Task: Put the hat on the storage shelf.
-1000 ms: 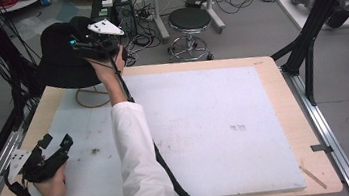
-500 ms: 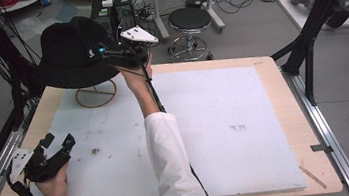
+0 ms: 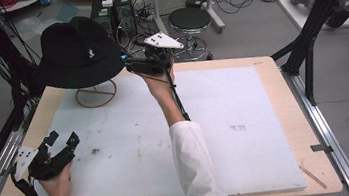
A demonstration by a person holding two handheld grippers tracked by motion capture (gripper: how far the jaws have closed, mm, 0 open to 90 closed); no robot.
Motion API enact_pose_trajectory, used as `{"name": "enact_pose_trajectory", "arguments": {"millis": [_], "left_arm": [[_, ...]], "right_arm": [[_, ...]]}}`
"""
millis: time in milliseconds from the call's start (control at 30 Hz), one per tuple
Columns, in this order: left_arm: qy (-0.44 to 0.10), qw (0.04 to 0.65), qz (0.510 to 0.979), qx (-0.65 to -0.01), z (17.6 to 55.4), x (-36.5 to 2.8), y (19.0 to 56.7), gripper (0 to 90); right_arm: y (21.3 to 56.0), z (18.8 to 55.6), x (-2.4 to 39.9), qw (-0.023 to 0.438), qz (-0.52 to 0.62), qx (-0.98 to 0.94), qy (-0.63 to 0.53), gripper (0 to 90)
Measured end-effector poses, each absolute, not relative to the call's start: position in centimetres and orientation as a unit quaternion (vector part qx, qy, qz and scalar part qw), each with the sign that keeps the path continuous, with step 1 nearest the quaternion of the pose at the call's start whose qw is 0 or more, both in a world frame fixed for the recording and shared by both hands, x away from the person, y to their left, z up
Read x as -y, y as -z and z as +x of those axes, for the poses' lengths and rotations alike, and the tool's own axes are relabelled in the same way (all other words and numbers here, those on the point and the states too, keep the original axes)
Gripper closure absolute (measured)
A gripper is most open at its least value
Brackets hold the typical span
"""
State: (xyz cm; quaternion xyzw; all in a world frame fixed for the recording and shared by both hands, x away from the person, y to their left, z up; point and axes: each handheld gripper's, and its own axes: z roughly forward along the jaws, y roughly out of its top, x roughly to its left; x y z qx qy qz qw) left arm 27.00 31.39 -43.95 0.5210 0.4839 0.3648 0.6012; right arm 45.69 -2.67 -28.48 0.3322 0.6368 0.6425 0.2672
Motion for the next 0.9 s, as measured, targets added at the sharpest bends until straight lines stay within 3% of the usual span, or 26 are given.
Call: {"name": "enact_pose_trajectory", "arguments": {"millis": [500, 900], "left_arm": [[-0.355, 0.602, 0.527, -0.484, 27.3, -31.1, 44.1, 22.9], [-0.356, 0.6, 0.529, -0.483, 27.1, -31.1, 44.0, 22.9]], "right_arm": [[27.8, 42.6, 8.7, 0.276, 0.342, -0.632, -0.639, 14.0], [27.9, 39.8, 13.2, 0.295, 0.346, -0.639, -0.621, 11.6]]}}
